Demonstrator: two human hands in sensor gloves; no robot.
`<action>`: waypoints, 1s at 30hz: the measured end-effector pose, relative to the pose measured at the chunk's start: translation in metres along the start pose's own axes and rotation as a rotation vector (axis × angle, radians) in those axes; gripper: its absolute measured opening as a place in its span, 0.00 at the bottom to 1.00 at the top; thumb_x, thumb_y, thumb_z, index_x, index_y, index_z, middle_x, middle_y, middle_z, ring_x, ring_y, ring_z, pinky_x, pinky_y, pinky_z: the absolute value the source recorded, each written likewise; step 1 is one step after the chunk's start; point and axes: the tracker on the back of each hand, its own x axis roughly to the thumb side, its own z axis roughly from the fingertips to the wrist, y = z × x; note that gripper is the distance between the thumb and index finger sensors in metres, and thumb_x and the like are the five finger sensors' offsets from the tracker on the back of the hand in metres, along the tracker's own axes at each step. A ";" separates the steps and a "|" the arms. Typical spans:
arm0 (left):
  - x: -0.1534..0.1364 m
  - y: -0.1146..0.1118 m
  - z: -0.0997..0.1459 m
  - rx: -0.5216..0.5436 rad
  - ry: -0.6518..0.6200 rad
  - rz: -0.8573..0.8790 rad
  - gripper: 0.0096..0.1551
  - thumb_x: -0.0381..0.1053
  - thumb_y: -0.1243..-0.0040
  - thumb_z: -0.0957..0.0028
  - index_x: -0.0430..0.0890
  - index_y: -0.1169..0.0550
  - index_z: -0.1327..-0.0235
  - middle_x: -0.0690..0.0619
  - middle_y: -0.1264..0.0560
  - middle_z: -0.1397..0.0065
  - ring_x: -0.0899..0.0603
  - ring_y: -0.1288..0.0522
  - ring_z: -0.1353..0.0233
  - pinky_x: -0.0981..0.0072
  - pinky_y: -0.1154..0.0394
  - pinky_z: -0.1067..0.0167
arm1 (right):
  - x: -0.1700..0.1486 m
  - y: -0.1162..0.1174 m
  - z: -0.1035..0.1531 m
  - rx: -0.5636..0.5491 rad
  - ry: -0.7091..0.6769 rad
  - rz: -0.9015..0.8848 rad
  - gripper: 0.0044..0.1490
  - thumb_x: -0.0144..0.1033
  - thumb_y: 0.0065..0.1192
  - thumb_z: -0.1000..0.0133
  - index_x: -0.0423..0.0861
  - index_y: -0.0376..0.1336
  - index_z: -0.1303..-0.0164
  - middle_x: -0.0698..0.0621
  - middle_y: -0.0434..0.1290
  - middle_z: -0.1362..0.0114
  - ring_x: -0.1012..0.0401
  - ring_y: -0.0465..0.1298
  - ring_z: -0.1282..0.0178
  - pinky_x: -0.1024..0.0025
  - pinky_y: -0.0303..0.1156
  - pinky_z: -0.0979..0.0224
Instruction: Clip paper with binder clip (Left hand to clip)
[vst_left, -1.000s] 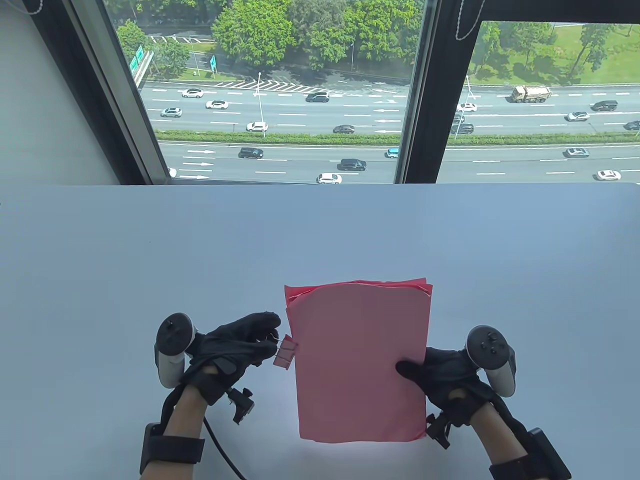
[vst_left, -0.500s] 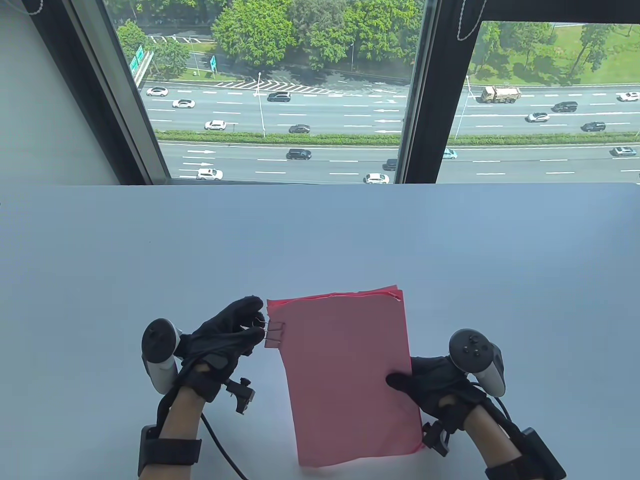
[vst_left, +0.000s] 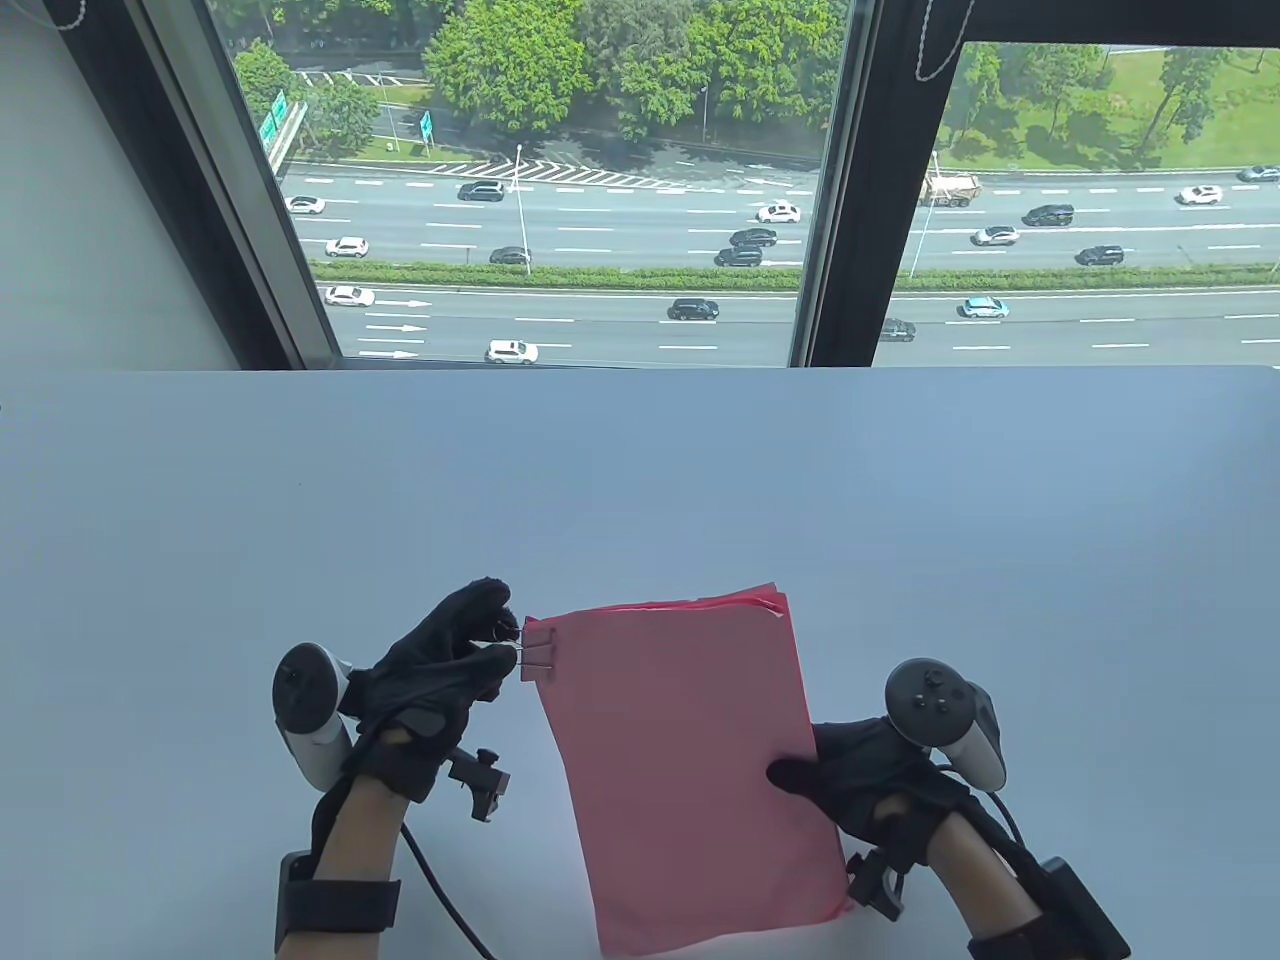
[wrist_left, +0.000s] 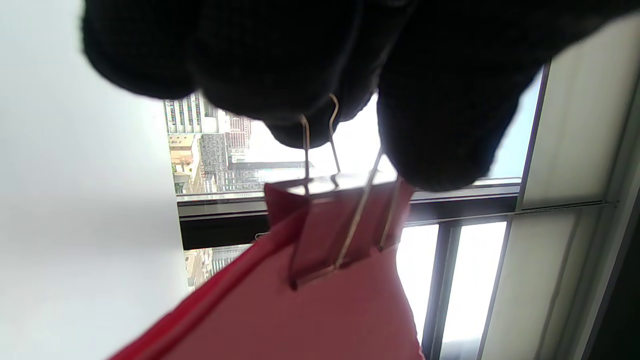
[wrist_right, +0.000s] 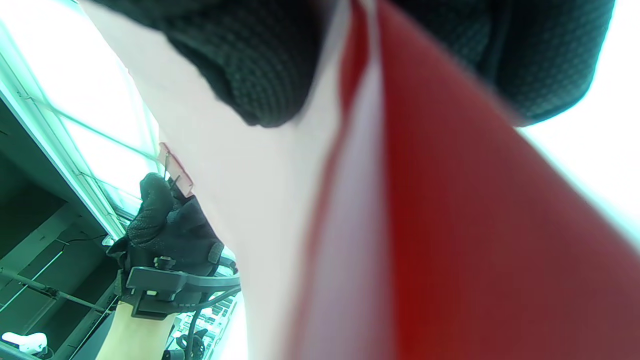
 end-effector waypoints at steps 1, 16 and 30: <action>0.000 0.000 -0.001 -0.021 0.002 -0.012 0.44 0.58 0.19 0.63 0.47 0.22 0.31 0.48 0.18 0.36 0.51 0.16 0.66 0.50 0.19 0.53 | 0.000 0.000 0.000 -0.003 -0.003 0.004 0.25 0.36 0.71 0.52 0.41 0.76 0.46 0.49 0.88 0.56 0.49 0.87 0.58 0.45 0.75 0.44; 0.012 -0.009 0.009 0.144 -0.015 -0.500 0.42 0.57 0.40 0.48 0.52 0.37 0.19 0.42 0.47 0.15 0.34 0.36 0.28 0.35 0.40 0.32 | -0.021 -0.009 0.000 -0.113 0.211 -0.238 0.28 0.37 0.66 0.50 0.39 0.73 0.42 0.49 0.87 0.55 0.51 0.87 0.59 0.48 0.76 0.45; 0.006 -0.027 0.007 -0.056 0.014 -0.785 0.47 0.66 0.43 0.48 0.58 0.44 0.15 0.47 0.57 0.12 0.35 0.68 0.19 0.39 0.65 0.29 | -0.026 -0.009 -0.008 -0.105 0.256 -0.302 0.52 0.49 0.67 0.49 0.33 0.53 0.23 0.36 0.74 0.34 0.37 0.75 0.39 0.41 0.71 0.44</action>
